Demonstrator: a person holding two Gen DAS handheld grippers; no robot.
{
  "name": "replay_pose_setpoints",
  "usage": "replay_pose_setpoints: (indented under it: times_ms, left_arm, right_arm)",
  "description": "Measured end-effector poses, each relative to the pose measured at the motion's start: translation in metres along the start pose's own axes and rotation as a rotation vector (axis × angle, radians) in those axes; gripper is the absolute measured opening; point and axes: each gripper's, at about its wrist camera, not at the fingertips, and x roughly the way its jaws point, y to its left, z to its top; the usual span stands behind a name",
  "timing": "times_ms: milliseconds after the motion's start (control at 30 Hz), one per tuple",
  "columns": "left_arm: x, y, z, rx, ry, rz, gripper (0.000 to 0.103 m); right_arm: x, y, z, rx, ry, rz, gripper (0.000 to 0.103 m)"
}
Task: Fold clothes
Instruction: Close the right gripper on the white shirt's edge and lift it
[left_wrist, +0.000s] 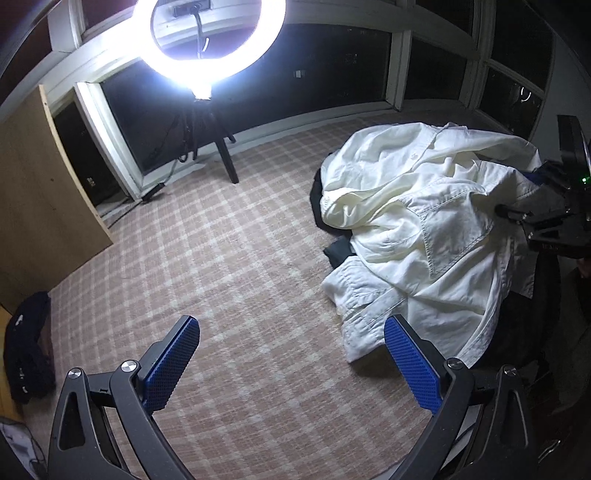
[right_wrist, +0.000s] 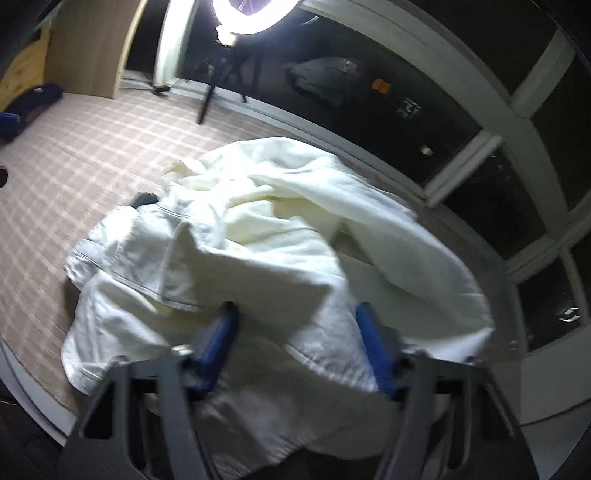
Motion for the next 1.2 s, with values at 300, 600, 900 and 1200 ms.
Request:
replay_pose_setpoints:
  times_ms: [300, 600, 900, 1200]
  left_arm:
    - [-0.020, 0.046, -0.005, -0.047, -0.055, 0.023, 0.100]
    - [-0.078, 0.121, -0.028, -0.105, -0.203, 0.042, 0.101]
    - [-0.123, 0.236, -0.098, -0.239, -0.245, 0.095, 0.101]
    - [-0.160, 0.323, -0.148, -0.325, -0.258, 0.200, 0.101]
  right_arm:
    - [-0.096, -0.038, 0.076, 0.203, -0.228, 0.162, 0.005]
    - [-0.263, 0.035, 0.210, 0.126, -0.548, 0.135, 0.005]
    - [-0.368, 0.179, 0.313, -0.008, -0.746, 0.214, 0.005]
    - [-0.413, 0.230, 0.336, 0.003, -0.817, 0.285, 0.005]
